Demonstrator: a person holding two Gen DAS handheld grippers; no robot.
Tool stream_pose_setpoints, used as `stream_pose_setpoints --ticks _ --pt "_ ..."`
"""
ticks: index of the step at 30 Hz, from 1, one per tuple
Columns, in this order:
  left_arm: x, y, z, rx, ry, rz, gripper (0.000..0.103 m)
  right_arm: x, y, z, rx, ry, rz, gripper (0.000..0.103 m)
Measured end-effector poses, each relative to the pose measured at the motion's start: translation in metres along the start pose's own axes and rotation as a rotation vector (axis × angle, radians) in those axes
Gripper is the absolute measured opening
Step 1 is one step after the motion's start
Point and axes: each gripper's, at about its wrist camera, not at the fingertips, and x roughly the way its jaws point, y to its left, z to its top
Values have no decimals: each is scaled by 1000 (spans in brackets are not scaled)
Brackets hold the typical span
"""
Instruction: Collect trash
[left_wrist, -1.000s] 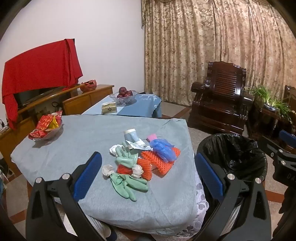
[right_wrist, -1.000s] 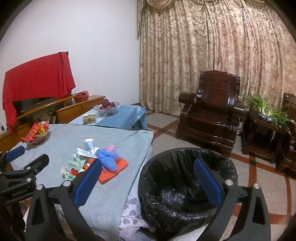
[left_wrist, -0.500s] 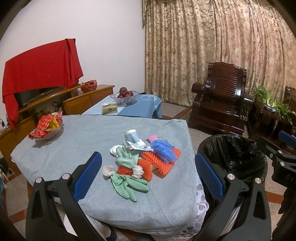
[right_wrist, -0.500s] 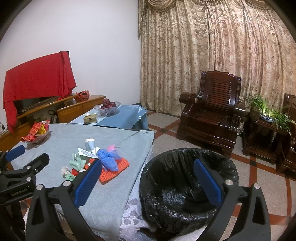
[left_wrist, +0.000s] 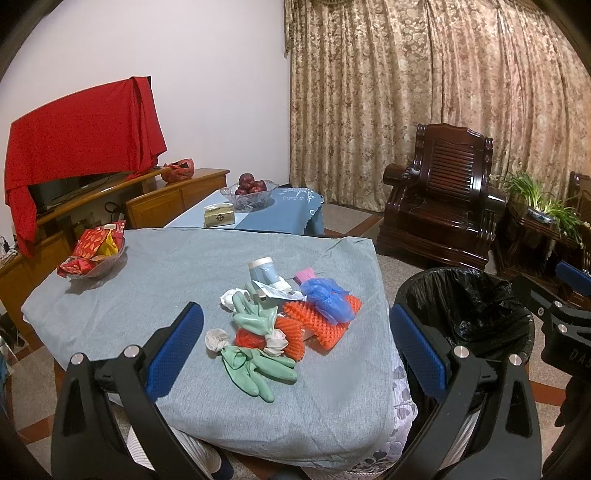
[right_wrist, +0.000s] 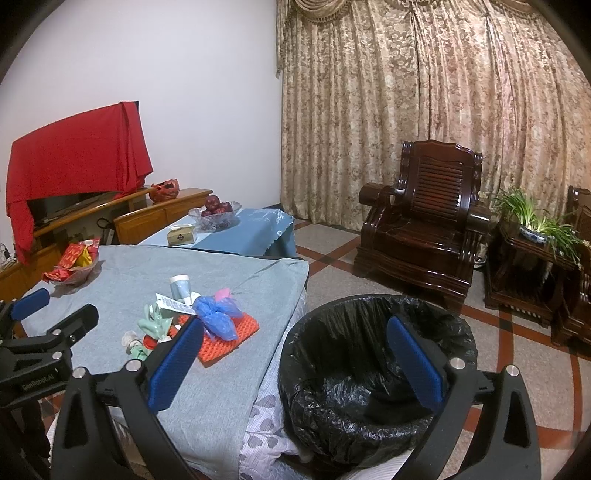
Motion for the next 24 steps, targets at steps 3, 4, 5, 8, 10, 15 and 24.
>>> stream_pose_setpoints --ticks 3,4,5,8,10,15,24 --pt "0 0 0 -1 -1 -1 98 1 2 0 1 0 0 97" --pt "0 0 0 -1 0 0 98 1 2 0 -1 1 0 97" --pt "0 0 0 -1 -1 0 98 1 2 0 -1 0 0 97" --pt "0 0 0 -1 0 -1 98 1 1 0 0 1 1 97" --pt "0 0 0 -1 -1 -1 98 1 1 0 0 0 0 97" --pt "0 0 0 -2 -1 0 98 1 1 0 1 2 1 97" --pt "0 0 0 -1 0 0 98 1 1 0 1 2 2 97"
